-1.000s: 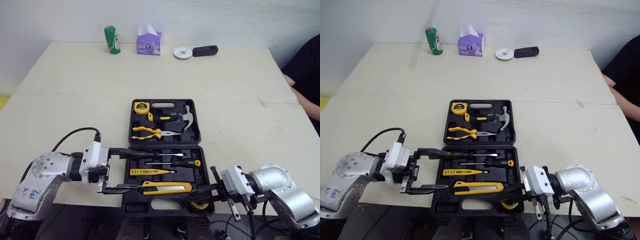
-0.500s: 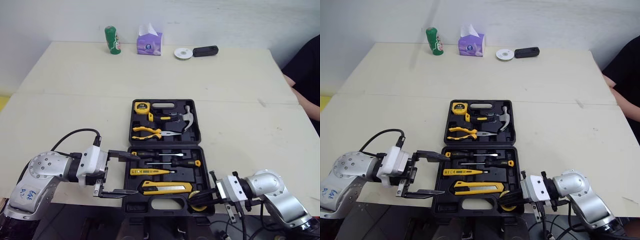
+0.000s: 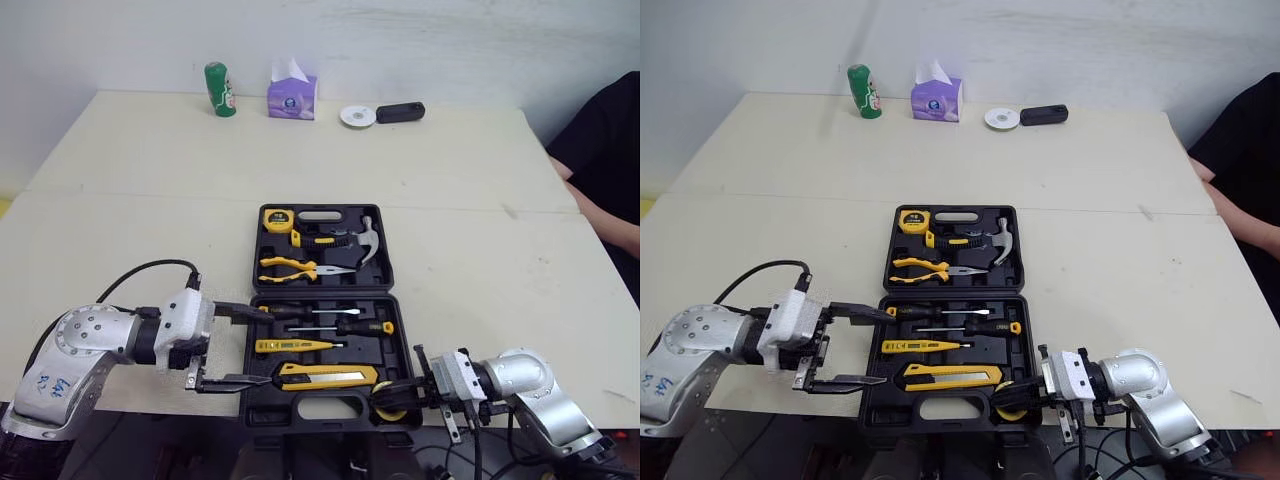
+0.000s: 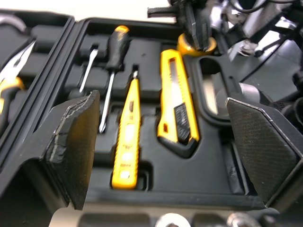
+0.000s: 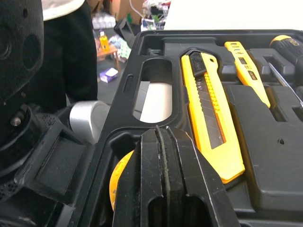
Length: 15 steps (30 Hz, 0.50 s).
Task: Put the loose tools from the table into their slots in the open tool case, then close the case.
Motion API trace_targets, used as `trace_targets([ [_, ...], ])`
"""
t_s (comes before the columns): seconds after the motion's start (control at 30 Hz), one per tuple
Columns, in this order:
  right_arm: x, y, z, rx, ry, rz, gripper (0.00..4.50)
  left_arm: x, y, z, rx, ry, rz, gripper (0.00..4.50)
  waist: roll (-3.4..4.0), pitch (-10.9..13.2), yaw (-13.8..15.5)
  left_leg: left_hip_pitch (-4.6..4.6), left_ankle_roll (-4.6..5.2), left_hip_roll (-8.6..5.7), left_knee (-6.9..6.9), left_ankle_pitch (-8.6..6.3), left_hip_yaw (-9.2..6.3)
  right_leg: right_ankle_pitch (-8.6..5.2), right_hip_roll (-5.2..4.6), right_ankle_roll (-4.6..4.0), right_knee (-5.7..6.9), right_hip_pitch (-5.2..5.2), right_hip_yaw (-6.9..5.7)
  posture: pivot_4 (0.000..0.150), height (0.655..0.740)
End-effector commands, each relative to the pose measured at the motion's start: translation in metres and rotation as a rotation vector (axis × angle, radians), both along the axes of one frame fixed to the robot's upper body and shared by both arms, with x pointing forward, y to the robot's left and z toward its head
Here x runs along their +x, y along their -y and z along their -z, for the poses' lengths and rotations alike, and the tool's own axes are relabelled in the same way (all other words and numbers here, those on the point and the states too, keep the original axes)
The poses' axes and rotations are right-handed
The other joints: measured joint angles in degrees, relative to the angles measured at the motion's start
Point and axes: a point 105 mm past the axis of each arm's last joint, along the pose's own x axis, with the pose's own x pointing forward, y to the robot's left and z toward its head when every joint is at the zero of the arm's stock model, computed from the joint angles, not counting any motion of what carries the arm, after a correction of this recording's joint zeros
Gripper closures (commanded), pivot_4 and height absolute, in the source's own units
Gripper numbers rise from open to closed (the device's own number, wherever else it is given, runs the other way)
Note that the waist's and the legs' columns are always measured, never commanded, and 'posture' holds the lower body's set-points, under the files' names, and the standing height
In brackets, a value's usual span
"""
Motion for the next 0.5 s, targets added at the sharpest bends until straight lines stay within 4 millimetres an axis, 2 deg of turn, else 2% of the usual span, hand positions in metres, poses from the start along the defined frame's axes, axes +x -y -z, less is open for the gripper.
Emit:
trace_targets([
  [0.03, 0.014, 0.014, 0.007, -0.081, -0.061, 0.114, 4.49, 0.009, -0.017, -0.011, -0.020, 0.077, -0.123, 0.00, 0.02, 0.01, 0.00, -0.02, 0.00, 0.00, 0.00, 0.00, 0.00, 0.00, 0.00, -0.01, 0.00, -0.02, 0.00, 0.150, 0.7400],
  [0.1, 0.016, 0.012, -0.010, -0.046, -0.046, 0.131, 4.49, 0.012, -0.029, -0.012, -0.024, 0.082, -0.192, 0.00, 0.16, 0.10, 0.09, -0.07, 0.00, 0.00, 0.00, 0.01, 0.00, 0.01, -0.02, -0.02, 0.01, -0.09, 0.01, 0.150, 0.7400],
  [0.2, 0.008, 0.011, -0.036, -0.013, -0.154, 0.153, 4.49, 0.022, -0.048, -0.012, -0.024, 0.094, -0.306, 0.00, 0.61, 0.37, 0.34, -0.30, 0.03, -0.03, 0.02, 0.04, 0.01, 0.03, -0.06, -0.01, 0.02, -0.31, 0.02, 0.150, 0.7400],
  [0.27, 0.010, 0.008, -0.051, 0.019, -0.166, 0.187, 4.49, 0.027, -0.054, -0.014, -0.048, 0.110, -0.352, 0.00, 0.70, 0.42, 0.67, -0.47, 0.05, -0.04, 0.01, 0.06, 0.00, 0.04, -0.07, -0.01, 0.01, -0.48, -0.01, 0.150, 0.7400],
  [0.33, 0.025, 0.013, -0.069, 0.054, -0.119, 0.271, 4.49, 0.034, -0.064, -0.012, -0.047, 0.120, -0.408, 0.00, 0.75, 0.45, 0.82, -0.65, -0.01, -0.03, -0.01, 0.08, -0.06, 0.02, -0.06, -0.04, 0.01, -0.63, -0.10, 0.150, 0.7400],
  [0.43, 0.060, 0.039, -0.086, 0.059, -0.005, 0.463, 4.50, 0.044, -0.074, -0.002, -0.041, 0.114, -0.490, 0.80, 0.77, 0.47, 0.89, -1.03, 0.03, -0.09, 0.04, 0.14, -0.05, 0.05, -0.07, 0.01, 0.02, -0.96, -0.14, 0.150, 0.7400],
  [0.5, 0.073, 0.054, -0.085, 0.034, 0.046, 0.544, 4.50, 0.048, -0.073, 0.003, -0.034, 0.116, -0.505, 1.75, 0.77, 0.47, 1.11, -1.06, 0.28, -0.12, 0.03, 0.26, -0.03, 0.07, -0.07, 0.03, 0.02, -0.98, -0.16, 0.150, 0.7400],
])
